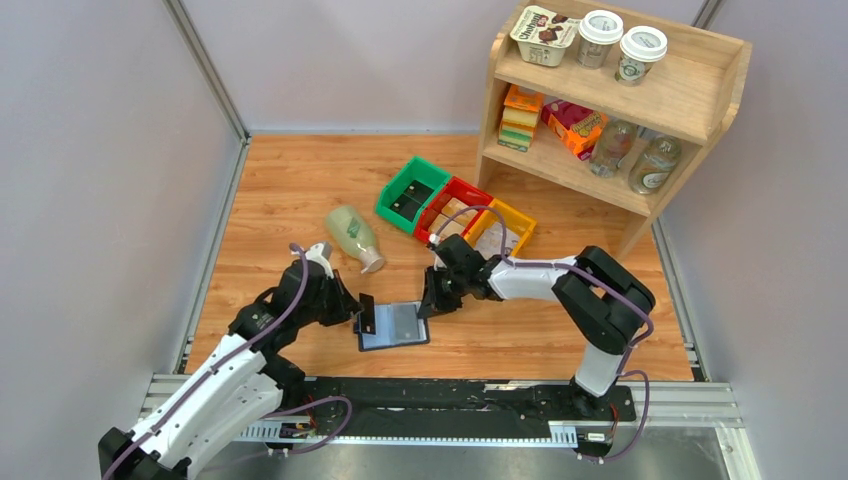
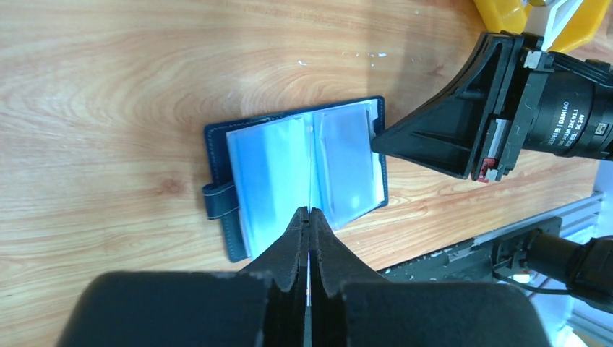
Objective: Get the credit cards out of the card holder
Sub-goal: Remove the credit card from the card holder, then place the credit card in the storage box.
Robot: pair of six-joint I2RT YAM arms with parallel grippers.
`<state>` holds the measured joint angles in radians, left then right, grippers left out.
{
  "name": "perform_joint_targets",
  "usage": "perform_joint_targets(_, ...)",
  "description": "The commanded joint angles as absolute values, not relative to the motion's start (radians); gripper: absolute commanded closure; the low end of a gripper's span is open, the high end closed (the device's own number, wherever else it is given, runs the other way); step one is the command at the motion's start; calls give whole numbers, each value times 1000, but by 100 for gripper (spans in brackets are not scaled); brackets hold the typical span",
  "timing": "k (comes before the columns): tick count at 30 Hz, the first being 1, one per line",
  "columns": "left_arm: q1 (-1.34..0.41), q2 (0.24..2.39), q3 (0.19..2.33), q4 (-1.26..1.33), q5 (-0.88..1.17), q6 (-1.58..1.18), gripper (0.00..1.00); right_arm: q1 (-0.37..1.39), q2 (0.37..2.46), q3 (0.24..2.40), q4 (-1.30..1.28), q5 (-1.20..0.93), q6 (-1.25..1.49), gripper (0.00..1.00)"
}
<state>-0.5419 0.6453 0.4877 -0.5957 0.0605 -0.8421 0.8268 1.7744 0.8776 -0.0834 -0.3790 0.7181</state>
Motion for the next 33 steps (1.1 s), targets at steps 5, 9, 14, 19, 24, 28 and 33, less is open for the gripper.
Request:
perform_joint_targets(5,-538,635,658,-624,136,-498,100,813,1606,945,-333,-209,531,65)
perform_joint_targets(9,-538,656,745,-623,253,-341,100,813,1400,969,-302,-232,404,43)
perform_joint_targets(14,-538,675,866,-643,441,-169,100,813,1235,1040,-331,-325,226,19)
perform_joint_targets(19,-540,741,977,-730,593,26,100,813,1164,1117,-356,-463,118,15)
perform_joint_targets(24,-538,822,1081,-778,731,113,100,813,1181,1167,-342,-626,55,16)
perform_joint_targets(28,-540,868,1132,-779,788,135,100,825,1247,1236,-396,-761,6,23)
perform_joint_targets(33,-538,910,1170,-781,808,149,100,851,1298,1285,-431,-811,-51,32)
